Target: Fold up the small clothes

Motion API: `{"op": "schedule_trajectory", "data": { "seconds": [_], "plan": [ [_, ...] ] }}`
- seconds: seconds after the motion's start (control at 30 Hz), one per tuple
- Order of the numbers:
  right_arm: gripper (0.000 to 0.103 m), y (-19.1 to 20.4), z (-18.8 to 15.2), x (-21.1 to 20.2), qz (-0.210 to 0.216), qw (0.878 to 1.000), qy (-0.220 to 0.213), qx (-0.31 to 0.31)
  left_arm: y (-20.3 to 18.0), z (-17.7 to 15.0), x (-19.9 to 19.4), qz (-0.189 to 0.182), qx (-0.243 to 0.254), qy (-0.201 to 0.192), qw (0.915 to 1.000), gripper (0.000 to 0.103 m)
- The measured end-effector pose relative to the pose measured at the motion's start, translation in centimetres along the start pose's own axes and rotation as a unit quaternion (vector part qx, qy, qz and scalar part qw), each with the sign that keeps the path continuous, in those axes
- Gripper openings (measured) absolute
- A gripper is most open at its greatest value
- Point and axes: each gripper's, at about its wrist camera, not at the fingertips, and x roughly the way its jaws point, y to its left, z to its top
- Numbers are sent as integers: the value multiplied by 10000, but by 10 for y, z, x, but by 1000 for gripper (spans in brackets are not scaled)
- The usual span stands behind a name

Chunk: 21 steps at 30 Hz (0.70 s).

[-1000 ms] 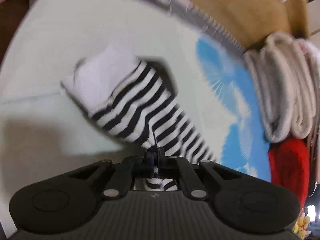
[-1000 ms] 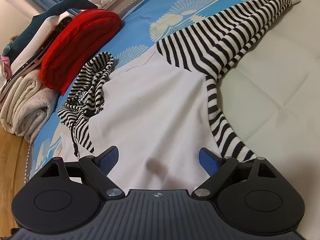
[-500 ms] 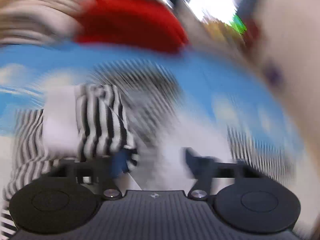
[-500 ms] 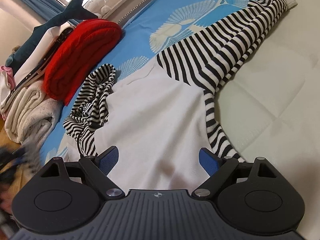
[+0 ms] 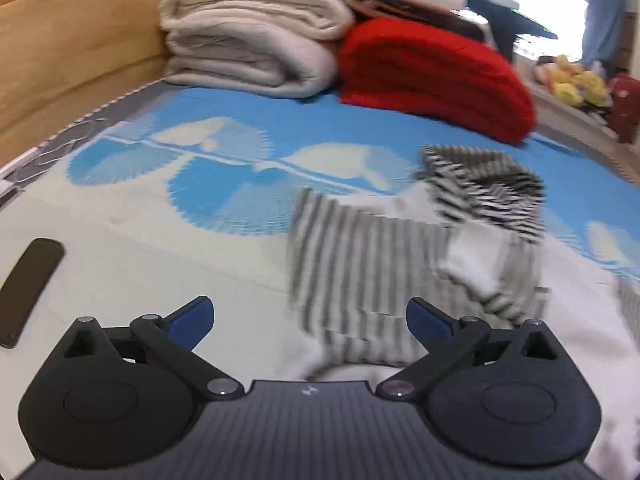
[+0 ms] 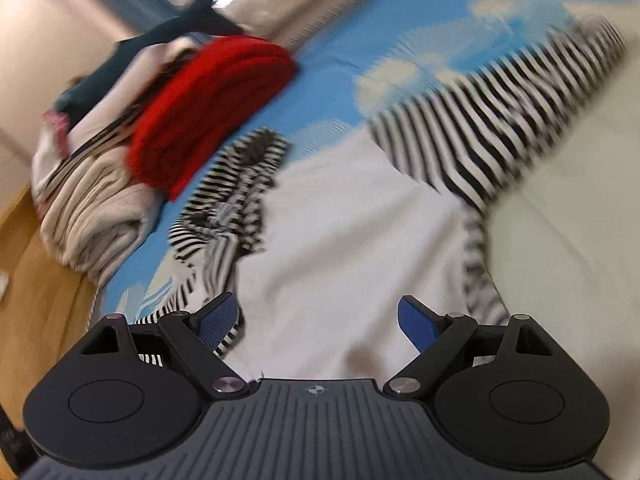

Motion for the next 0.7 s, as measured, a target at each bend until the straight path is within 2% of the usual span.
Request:
{"op": "schedule_trajectory", "data": {
  "seconds": [0.03,0.07,0.13,0.17,0.23,0.33,0.4,0.43,0.47,0.53,0.57,0.6,0.63,0.7],
  "plan": [
    [89,13,3,5,-74,9993,-59,-351,1,-2,9,140,24,87,9999,102],
    [89,25,5,12,-146,9979,-69,-630,0,-1,22,444,51,312,9985,102],
    [89,54,7,34,-74,9925,-13,-1218,0,5,44,1078,157,923,9898,102],
    [89,71,6,51,-43,9882,46,-1529,-3,9,51,1140,245,1033,9878,102],
    [89,108,-2,85,-146,9772,102,-2117,2,16,48,1246,248,974,9871,102],
    [88,158,-25,137,-203,9534,35,-3011,12,29,38,1209,95,722,9900,102],
    [85,181,-41,168,-50,9402,-8,-3405,16,35,36,1190,-53,665,9907,102],
    [82,189,-46,181,33,9374,71,-3482,19,36,35,1156,-150,678,9909,102],
    [78,195,-51,197,59,9352,252,-3531,24,38,34,1105,-253,721,9909,102],
    [69,203,-60,225,-229,9297,547,-3636,30,40,34,978,-395,843,9908,102],
    [53,205,-62,232,-447,9258,550,-3713,28,37,30,924,-428,864,9910,102],
    [18,205,-61,233,-634,9238,468,-3747,29,37,30,883,-447,868,9913,102],
    [5,204,-55,229,-699,9276,408,-3647,30,37,30,867,-435,852,9916,102],
    [5,194,-31,208,-425,9503,296,-3069,28,37,28,864,-348,780,9926,102]
  ]
}}
